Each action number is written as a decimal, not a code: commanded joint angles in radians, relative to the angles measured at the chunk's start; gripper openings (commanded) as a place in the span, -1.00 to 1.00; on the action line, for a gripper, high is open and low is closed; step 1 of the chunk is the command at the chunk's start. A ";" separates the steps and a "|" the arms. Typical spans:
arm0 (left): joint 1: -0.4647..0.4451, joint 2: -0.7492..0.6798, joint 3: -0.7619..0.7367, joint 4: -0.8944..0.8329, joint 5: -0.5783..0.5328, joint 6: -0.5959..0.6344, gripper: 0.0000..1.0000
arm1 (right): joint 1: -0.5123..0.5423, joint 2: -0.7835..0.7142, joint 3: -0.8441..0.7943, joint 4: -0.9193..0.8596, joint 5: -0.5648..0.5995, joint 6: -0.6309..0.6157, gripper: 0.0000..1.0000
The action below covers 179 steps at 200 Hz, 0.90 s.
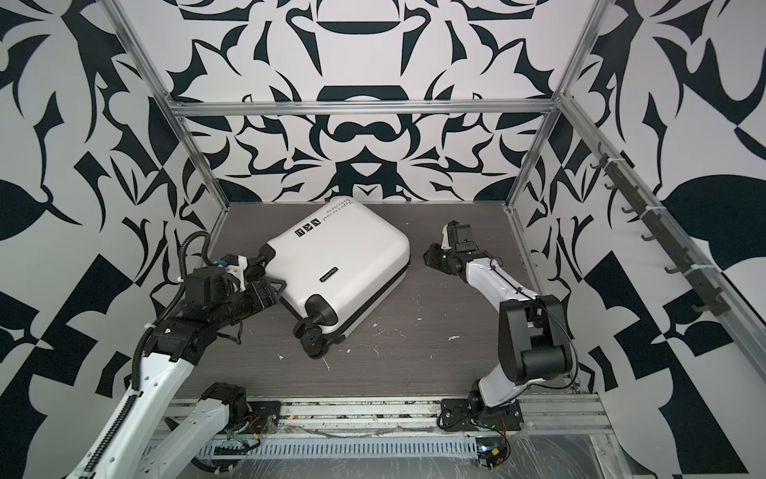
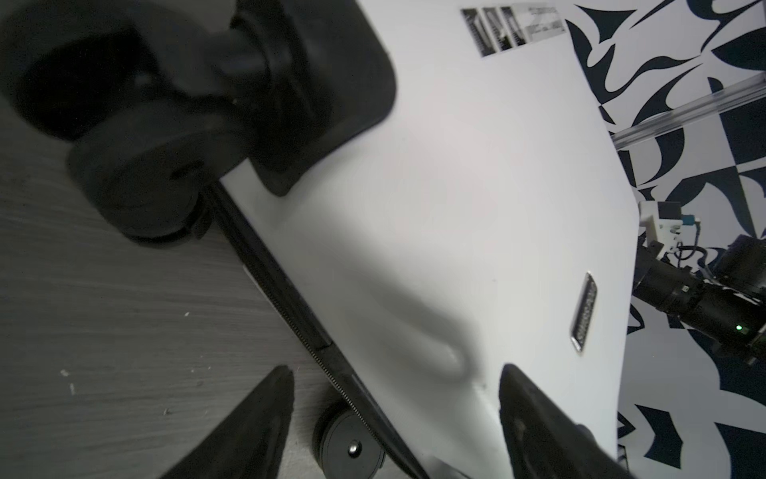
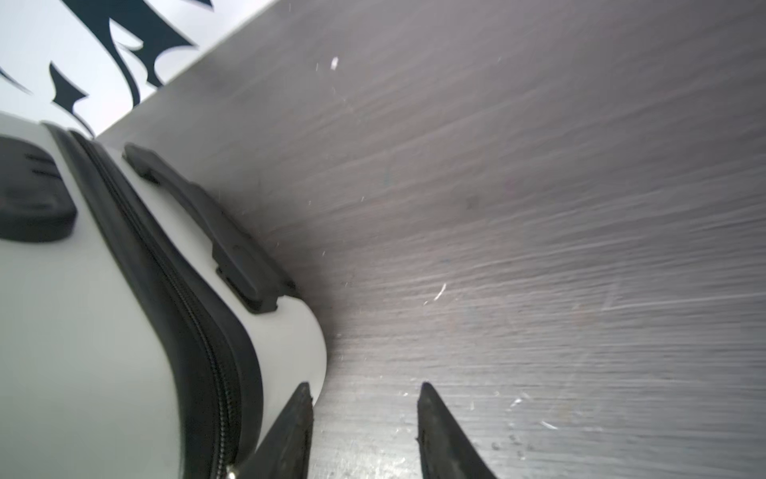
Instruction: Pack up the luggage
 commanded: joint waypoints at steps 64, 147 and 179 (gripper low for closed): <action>0.152 0.021 -0.228 0.244 0.155 -0.196 0.55 | -0.029 0.140 0.049 0.158 -0.203 0.155 -0.12; 0.186 0.175 -0.248 0.443 0.172 -0.261 0.50 | -0.031 0.263 0.031 0.511 -0.333 0.398 -0.10; 0.185 0.241 -0.241 0.503 0.185 -0.267 0.47 | -0.029 0.297 0.003 0.673 -0.403 0.477 -0.10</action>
